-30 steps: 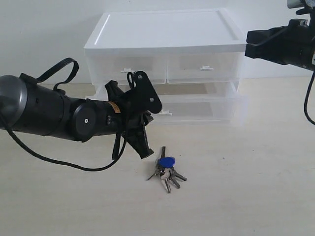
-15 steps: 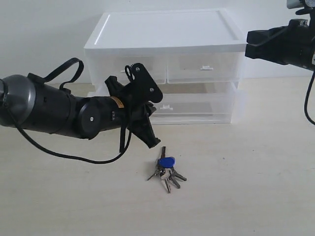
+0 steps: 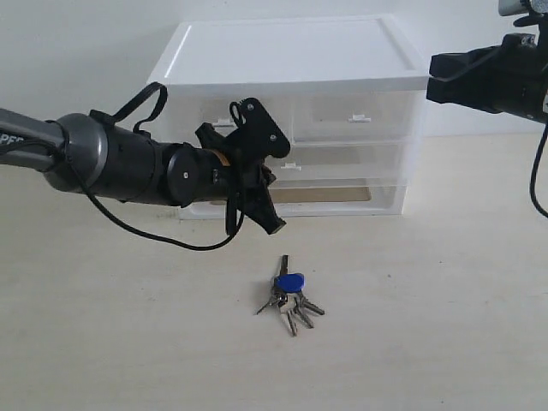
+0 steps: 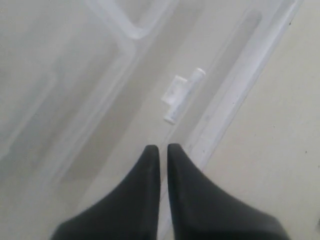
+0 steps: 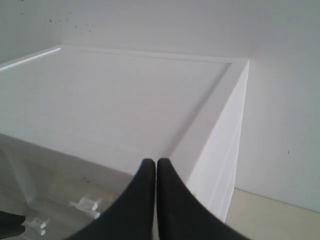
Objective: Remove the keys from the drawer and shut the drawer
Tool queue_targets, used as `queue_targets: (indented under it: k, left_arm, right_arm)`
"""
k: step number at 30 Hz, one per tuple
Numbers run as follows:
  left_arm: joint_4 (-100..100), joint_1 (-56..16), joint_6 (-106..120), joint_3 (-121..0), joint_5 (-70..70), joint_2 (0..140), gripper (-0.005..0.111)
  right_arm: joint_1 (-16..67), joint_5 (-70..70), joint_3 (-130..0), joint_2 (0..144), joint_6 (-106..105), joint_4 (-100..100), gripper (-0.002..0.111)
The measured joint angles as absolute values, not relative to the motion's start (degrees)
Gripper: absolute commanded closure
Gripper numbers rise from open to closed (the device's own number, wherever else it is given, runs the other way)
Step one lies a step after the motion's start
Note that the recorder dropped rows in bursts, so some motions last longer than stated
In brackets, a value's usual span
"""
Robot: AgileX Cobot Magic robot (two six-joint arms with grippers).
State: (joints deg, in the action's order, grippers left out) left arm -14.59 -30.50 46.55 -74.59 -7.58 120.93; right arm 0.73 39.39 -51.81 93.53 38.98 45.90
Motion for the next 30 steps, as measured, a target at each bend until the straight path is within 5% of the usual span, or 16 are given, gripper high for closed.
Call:
queue_targets:
  k: [7,15,30]
  left_arm:
    - [-14.6,-32.1,46.6,-68.9,-7.0,113.4,0.102]
    - [-14.6,-37.7,43.3,-52.0,-11.0,88.4,0.102]
    - [-15.5,-37.7,29.3,-33.6,-15.3,47.7,0.102]
  right_arm:
    - [0.7,39.4,-51.8,93.5,39.0,45.9,0.108]
    - [0.7,39.2,-51.1,92.2,41.9,49.6,0.108]
    - [0.6,37.9,-33.4,55.6,42.5,49.6,0.108]
